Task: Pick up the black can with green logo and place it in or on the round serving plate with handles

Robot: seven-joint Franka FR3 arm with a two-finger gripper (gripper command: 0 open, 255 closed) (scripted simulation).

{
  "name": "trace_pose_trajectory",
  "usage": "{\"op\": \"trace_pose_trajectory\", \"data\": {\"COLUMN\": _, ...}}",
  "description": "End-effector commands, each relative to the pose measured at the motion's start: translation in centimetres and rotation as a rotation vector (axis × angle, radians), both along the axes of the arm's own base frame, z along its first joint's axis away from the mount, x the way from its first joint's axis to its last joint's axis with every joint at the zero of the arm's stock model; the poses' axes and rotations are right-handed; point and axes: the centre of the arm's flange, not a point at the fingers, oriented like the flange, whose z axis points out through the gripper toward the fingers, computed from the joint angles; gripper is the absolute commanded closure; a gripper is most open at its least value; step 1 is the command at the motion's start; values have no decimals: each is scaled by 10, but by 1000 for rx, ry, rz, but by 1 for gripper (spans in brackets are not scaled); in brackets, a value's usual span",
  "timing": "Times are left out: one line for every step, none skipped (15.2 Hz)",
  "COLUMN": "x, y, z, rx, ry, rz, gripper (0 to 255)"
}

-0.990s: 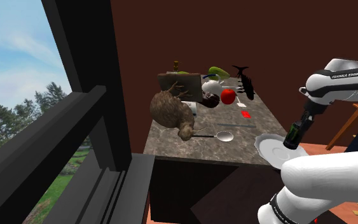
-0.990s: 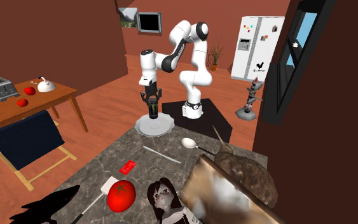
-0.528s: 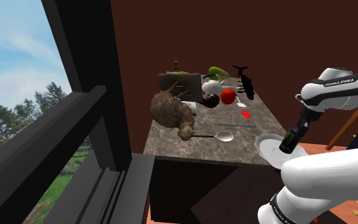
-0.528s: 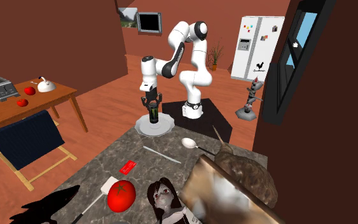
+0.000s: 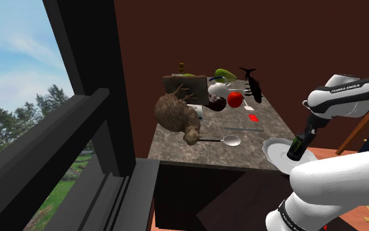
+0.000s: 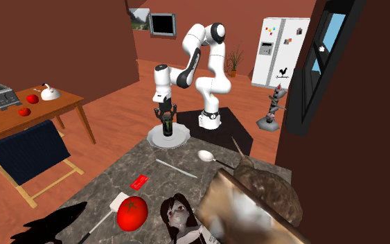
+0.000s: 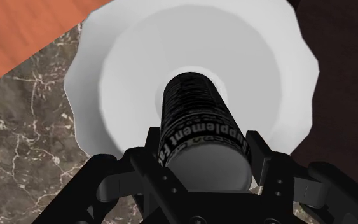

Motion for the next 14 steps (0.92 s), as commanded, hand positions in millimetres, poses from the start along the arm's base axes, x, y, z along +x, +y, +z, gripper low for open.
{"op": "trace_pose_trajectory", "data": {"x": 0, "y": 0, "z": 0, "rx": 0, "ry": 0, "rz": 0, "gripper": 255}}
{"op": "trace_pose_trajectory", "data": {"x": 0, "y": 0, "z": 0, "rx": 0, "ry": 0, "rz": 0, "gripper": 0}}
{"op": "trace_pose_trajectory", "data": {"x": 0, "y": 0, "z": 0, "rx": 0, "ry": 0, "rz": 0, "gripper": 0}}
{"op": "trace_pose_trajectory", "data": {"x": 0, "y": 0, "z": 0, "rx": 0, "ry": 0, "rz": 0, "gripper": 0}}
{"op": "trace_pose_trajectory", "data": {"x": 0, "y": 0, "z": 0, "rx": 0, "ry": 0, "rz": 0, "gripper": 0}}
{"op": "trace_pose_trajectory", "data": {"x": 0, "y": 0, "z": 0, "rx": 0, "ry": 0, "rz": 0, "gripper": 0}}
{"op": "trace_pose_trajectory", "data": {"x": 0, "y": 0, "z": 0, "rx": 0, "ry": 0, "rz": 0, "gripper": 0}}
{"op": "trace_pose_trajectory", "data": {"x": 0, "y": 0, "z": 13, "rx": 0, "ry": 0, "rz": 0, "gripper": 0}}
{"op": "trace_pose_trajectory", "data": {"x": 0, "y": 0, "z": 27, "rx": 0, "ry": 0, "rz": 0, "gripper": 0}}
{"op": "trace_pose_trajectory", "data": {"x": 0, "y": 0, "z": 40, "rx": 0, "ry": 0, "rz": 0, "gripper": 0}}
{"op": "trace_pose_trajectory", "data": {"x": 1, "y": 0, "z": 50, "rx": 0, "ry": 0, "rz": 0, "gripper": 0}}
{"op": "trace_pose_trajectory", "data": {"x": 1, "y": 0, "z": 50, "rx": 0, "ry": 0, "rz": 0, "gripper": 0}}
{"op": "trace_pose_trajectory", "data": {"x": 1, "y": 0, "z": 50, "rx": 0, "ry": 0, "rz": 0, "gripper": 0}}
{"op": "trace_pose_trajectory", "data": {"x": 1, "y": 0, "z": 50, "rx": 0, "ry": 0, "rz": 0, "gripper": 0}}
